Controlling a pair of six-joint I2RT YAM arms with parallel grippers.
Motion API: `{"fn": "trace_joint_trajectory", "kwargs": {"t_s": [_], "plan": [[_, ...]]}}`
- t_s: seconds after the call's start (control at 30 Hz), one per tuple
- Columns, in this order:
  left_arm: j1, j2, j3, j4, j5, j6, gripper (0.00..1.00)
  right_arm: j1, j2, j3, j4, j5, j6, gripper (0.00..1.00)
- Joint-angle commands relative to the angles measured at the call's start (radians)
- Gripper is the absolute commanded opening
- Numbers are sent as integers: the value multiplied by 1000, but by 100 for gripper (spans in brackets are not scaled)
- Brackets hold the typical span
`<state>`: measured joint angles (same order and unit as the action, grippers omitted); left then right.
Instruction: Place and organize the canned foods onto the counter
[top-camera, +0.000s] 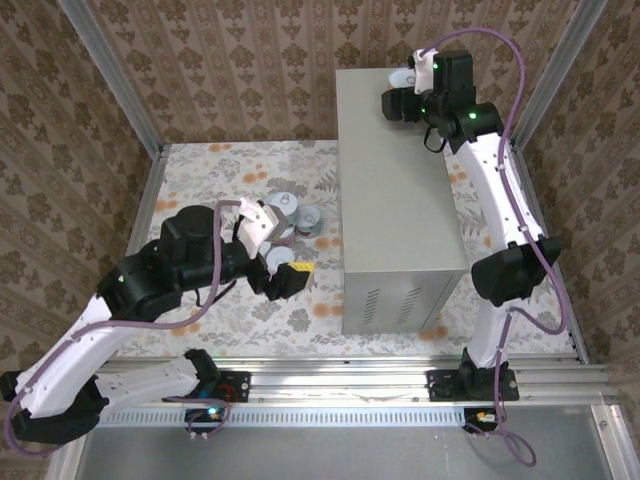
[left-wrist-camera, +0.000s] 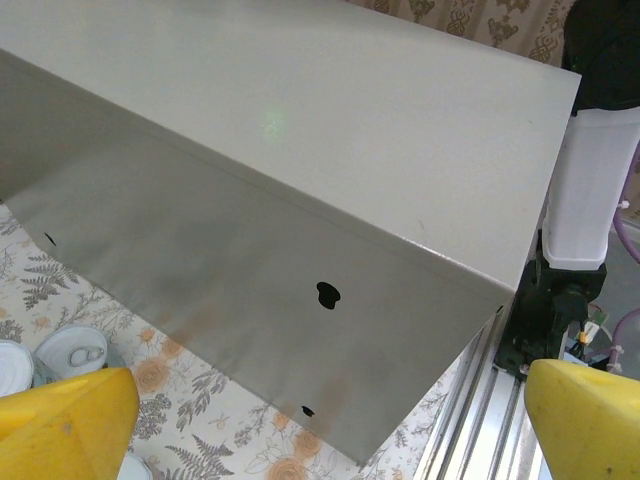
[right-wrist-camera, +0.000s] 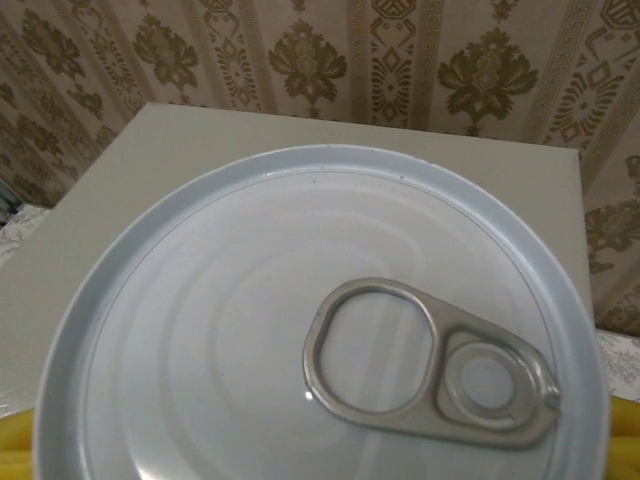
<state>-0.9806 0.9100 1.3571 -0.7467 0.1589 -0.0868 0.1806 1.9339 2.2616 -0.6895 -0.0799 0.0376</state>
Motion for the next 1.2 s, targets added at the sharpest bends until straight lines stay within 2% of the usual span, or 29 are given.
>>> {"fn": "trace_joint_trajectory", "kwargs": {"t_s": [0.0, 0.4, 0.6, 0.9, 1.17], "plan": [[-2, -19, -6, 20, -14, -19, 100, -16, 41, 94, -32, -6, 12, 77], [-1, -21, -3, 6, -28, -12, 100, -20, 121, 181, -62, -15, 21, 78], [-1, -20, -9, 12, -28, -13, 100, -20, 108, 182, -60, -30, 22, 84], [-1, -20, -13, 19, -25, -15, 100, -20, 33, 227, -91, -41, 28, 100], [0, -20, -9, 23, -57, -11, 100, -26, -111, 251, -190, -76, 52, 100]]}}
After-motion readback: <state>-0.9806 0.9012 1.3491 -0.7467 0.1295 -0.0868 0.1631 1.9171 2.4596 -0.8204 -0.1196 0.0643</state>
